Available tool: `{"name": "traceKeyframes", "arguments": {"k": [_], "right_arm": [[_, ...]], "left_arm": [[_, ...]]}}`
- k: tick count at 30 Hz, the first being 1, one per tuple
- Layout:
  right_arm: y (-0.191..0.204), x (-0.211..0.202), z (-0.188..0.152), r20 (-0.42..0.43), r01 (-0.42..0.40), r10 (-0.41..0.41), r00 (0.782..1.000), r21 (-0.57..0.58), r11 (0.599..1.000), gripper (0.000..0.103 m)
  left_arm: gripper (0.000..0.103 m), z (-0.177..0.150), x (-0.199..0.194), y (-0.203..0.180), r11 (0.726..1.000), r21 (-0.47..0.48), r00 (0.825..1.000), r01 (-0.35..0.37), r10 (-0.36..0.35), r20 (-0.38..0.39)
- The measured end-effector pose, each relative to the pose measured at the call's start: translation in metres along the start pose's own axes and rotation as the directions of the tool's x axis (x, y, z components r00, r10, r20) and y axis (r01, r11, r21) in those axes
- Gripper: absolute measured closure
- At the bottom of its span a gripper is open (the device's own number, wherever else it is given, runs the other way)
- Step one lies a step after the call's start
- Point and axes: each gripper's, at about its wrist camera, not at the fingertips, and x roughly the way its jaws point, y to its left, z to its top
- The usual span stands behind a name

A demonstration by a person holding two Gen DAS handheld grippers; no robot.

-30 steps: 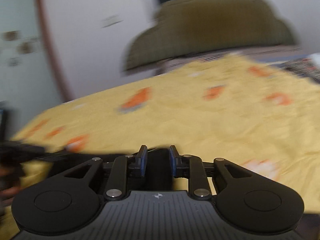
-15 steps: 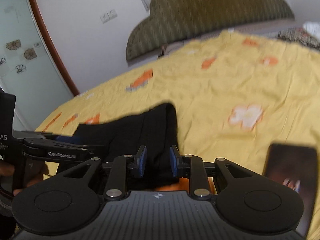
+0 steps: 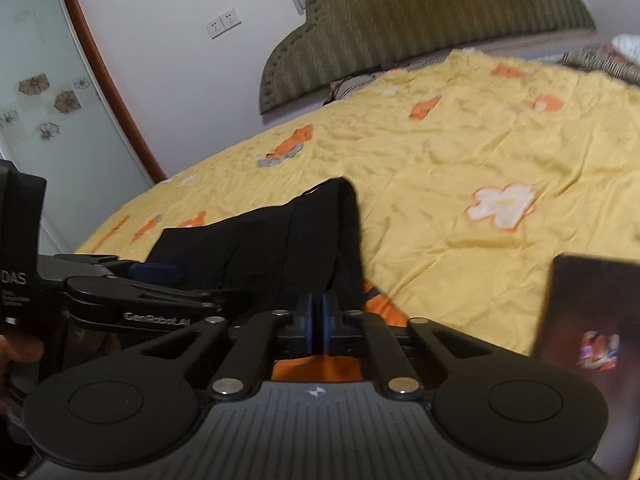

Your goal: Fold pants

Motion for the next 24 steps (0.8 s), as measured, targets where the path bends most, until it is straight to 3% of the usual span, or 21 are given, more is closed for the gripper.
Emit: {"name": "traceKeyframes", "arguments": {"k": [2,3,5,8,11,15,18,21,24], "right_arm": [[0.004,0.002,-0.001,-0.007,0.079,-0.079,0.997,-0.073,0.994,0.099],[0.000,0.003,0.000,-0.011,0.082,-0.083,0.997,-0.047,0.996,0.099],[-0.003,-0.003,0.008,0.032,0.061,-0.062,0.998,0.025,0.998,0.098],[0.020,0.003,0.031,0.085,0.020,-0.014,0.996,-0.077,0.997,0.097],[0.051,0.045,0.049,0.028,0.046,-0.040,0.999,-0.255,0.966,0.097],[0.065,0.109,0.058,-0.069,0.070,-0.105,0.992,-0.392,0.917,0.097],[0.054,0.130,0.068,-0.068,0.119,-0.153,0.986,-0.356,0.927,0.097],[0.051,0.116,0.073,-0.035,0.170,-0.192,0.981,-0.326,0.930,0.096],[0.063,0.089,0.064,-0.033,0.091,-0.111,0.993,-0.365,0.926,0.096]], "left_arm": [[0.009,-0.001,-0.001,0.001,1.000,0.000,1.000,0.001,-0.001,0.000],[0.009,-0.001,-0.003,0.002,1.000,-0.002,1.000,0.004,-0.004,0.000],[0.010,0.001,-0.007,0.010,1.000,-0.010,1.000,0.003,-0.003,0.014],[0.010,0.007,-0.011,0.031,0.995,-0.065,0.996,-0.072,0.075,0.049],[0.010,0.018,-0.002,0.060,0.978,-0.150,0.989,-0.143,0.146,0.014],[0.009,0.032,0.021,0.092,0.948,-0.211,0.971,-0.237,0.232,-0.049],[0.007,0.039,0.047,0.108,0.939,-0.202,0.960,-0.278,0.262,-0.102],[0.009,0.040,0.038,0.118,0.939,-0.235,0.968,-0.250,0.234,-0.092],[0.008,0.029,0.015,0.119,0.946,-0.231,0.974,-0.226,0.219,-0.055]]}}
